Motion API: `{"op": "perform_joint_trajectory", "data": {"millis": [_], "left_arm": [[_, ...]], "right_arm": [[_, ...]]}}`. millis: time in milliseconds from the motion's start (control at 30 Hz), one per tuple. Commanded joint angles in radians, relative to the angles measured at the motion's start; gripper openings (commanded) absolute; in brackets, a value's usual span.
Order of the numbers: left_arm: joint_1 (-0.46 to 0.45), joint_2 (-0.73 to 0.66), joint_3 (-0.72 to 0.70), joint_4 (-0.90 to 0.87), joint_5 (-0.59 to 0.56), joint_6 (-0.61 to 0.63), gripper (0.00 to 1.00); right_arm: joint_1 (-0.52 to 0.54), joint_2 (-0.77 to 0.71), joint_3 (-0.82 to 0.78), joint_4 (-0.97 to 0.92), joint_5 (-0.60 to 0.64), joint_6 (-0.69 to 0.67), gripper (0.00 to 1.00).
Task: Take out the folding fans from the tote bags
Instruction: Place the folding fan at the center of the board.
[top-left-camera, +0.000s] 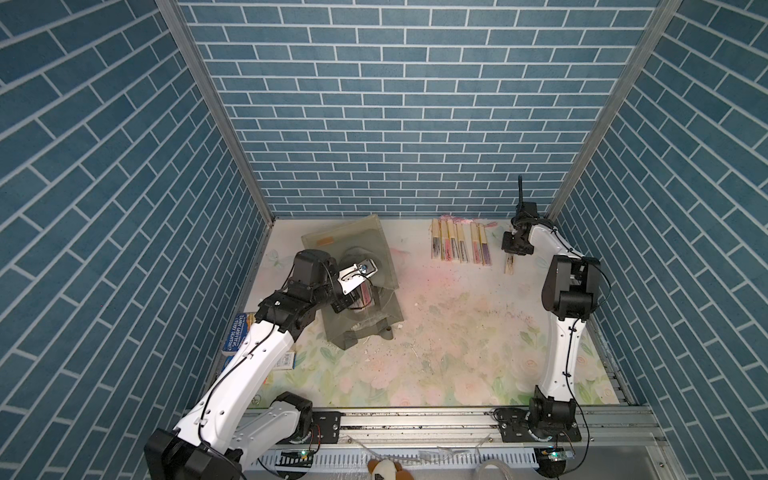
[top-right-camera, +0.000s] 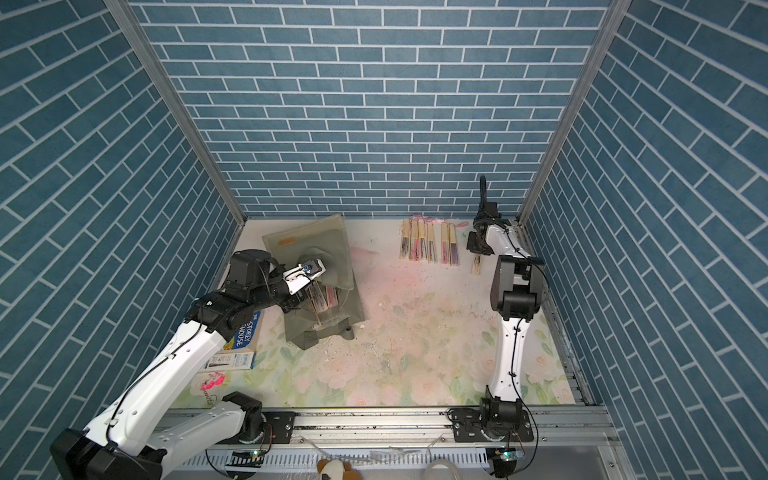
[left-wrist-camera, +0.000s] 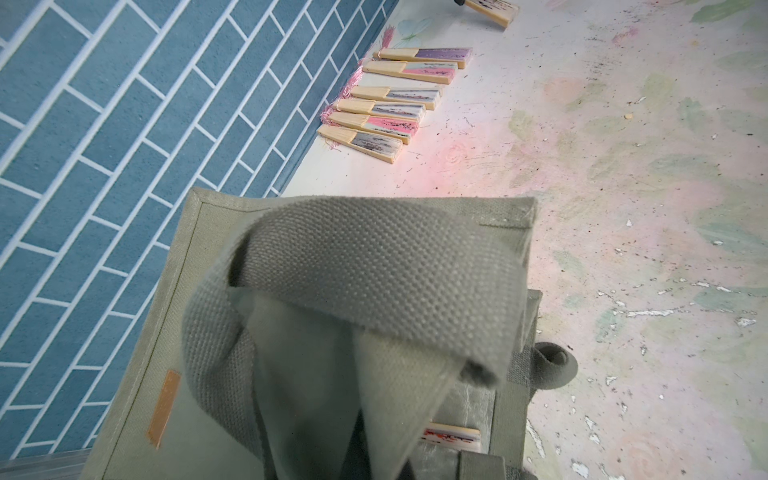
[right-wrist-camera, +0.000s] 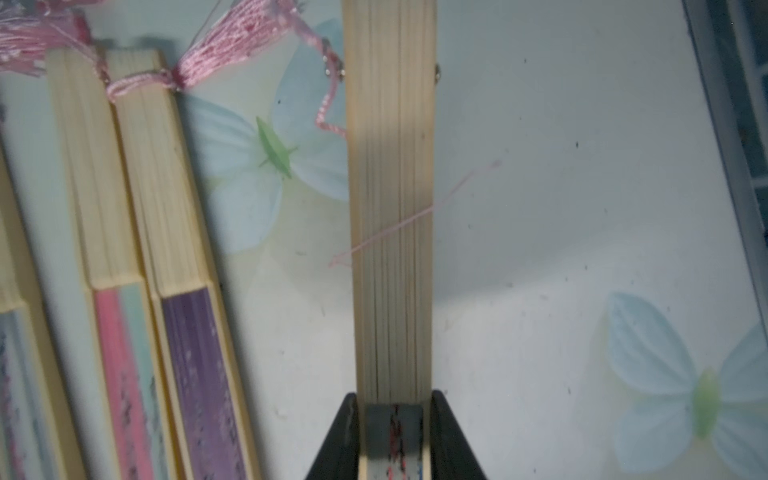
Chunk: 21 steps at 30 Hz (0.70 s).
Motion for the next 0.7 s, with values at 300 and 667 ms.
{"op": "perform_joint_trajectory", "data": {"millis": [300,667], "left_arm": [[-0.003,0.010,-0.006,0.008,-0.013,-0.002,0.00],[-0.002,0.023,-0.001,0.000,-0.017,0.001,0.00]], "right_arm": [[-0.011,0.315,0.479,-0.208,-0.153,-0.174,0.27],[0.011,0.349,0.504,-0.186,-0.234,-0.195,0.30]]}}
